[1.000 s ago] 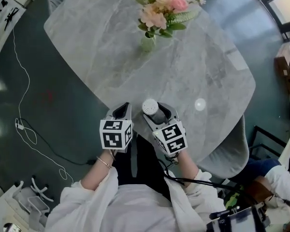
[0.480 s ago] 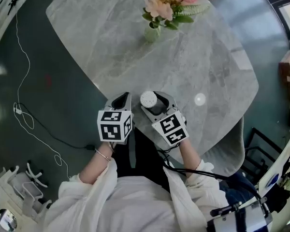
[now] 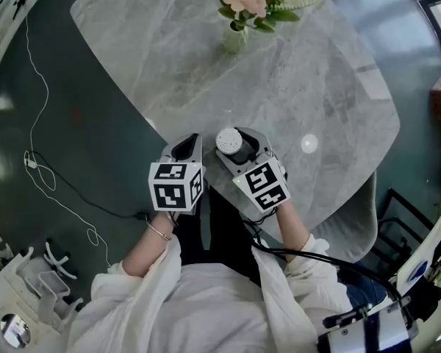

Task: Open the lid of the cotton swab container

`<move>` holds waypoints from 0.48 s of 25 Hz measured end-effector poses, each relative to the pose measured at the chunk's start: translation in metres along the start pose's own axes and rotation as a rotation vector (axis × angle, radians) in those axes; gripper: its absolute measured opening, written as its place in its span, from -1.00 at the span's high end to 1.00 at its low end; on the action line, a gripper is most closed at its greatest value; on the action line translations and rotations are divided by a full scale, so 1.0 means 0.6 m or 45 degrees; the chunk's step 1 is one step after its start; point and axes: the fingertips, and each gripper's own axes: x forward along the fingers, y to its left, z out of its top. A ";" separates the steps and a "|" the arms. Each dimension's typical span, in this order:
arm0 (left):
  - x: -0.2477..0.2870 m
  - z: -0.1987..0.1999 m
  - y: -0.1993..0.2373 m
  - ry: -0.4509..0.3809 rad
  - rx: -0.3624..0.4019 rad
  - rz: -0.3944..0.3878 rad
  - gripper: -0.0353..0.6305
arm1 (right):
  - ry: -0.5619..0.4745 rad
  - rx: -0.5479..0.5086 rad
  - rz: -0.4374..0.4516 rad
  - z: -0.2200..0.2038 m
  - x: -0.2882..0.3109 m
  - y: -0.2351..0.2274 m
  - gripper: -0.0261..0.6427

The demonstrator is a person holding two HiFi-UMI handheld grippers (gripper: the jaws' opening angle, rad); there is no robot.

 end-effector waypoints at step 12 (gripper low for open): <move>-0.014 -0.008 0.004 0.004 0.032 -0.014 0.87 | -0.031 0.029 -0.069 0.002 -0.002 -0.010 0.03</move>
